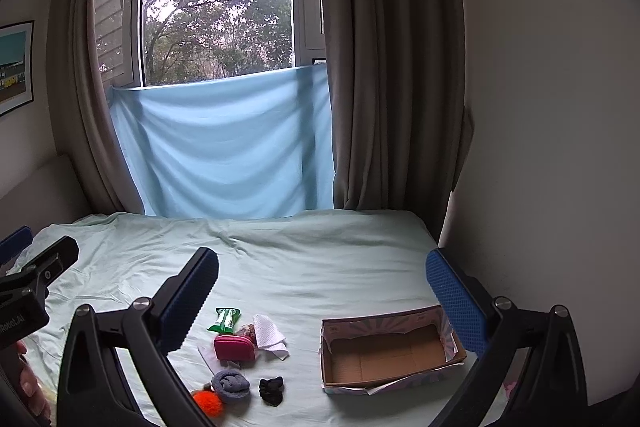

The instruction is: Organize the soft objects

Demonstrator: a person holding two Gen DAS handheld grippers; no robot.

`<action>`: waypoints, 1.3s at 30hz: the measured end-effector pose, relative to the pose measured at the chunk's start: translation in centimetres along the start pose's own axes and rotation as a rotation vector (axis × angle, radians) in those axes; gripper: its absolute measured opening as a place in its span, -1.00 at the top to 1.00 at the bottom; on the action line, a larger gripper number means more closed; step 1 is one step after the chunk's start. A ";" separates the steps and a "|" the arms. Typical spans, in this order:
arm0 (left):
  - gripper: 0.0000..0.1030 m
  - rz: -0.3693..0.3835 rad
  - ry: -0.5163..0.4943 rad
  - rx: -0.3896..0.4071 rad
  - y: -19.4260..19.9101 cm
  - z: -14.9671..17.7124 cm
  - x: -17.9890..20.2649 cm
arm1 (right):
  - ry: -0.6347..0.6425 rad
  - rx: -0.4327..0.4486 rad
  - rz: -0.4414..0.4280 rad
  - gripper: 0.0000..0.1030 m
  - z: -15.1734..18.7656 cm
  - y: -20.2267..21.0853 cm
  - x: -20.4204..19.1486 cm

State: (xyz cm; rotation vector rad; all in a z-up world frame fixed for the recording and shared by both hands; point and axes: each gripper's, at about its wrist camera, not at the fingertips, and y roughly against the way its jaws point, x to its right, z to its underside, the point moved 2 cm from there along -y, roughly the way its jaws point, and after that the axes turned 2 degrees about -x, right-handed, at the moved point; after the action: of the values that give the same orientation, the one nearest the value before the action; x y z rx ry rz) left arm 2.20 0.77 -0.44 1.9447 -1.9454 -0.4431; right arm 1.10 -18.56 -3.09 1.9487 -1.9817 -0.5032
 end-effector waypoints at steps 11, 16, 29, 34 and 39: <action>-1.00 -0.004 0.000 0.001 -0.1 0.0 0.3 | 0.006 0.009 0.001 -1.00 0.1 -0.1 -0.1; -1.00 -0.002 0.000 -0.003 -0.2 0.0 0.4 | 0.005 0.014 -0.006 -1.00 0.2 -0.1 0.0; -1.00 0.007 0.001 -0.005 -0.2 0.2 0.4 | 0.003 0.019 -0.010 -1.00 0.5 -0.1 0.5; -1.00 0.011 0.002 -0.007 -0.4 0.2 0.5 | 0.001 0.018 -0.010 -1.00 0.5 -0.1 0.5; -1.00 0.012 0.002 -0.008 -0.5 0.2 0.8 | 0.000 0.020 -0.013 -1.00 0.6 -0.1 0.7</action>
State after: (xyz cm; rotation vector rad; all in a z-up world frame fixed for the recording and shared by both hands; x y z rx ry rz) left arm 2.52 -0.08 -0.85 1.9264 -1.9500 -0.4456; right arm 0.95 -19.25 -3.65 1.9745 -1.9830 -0.4877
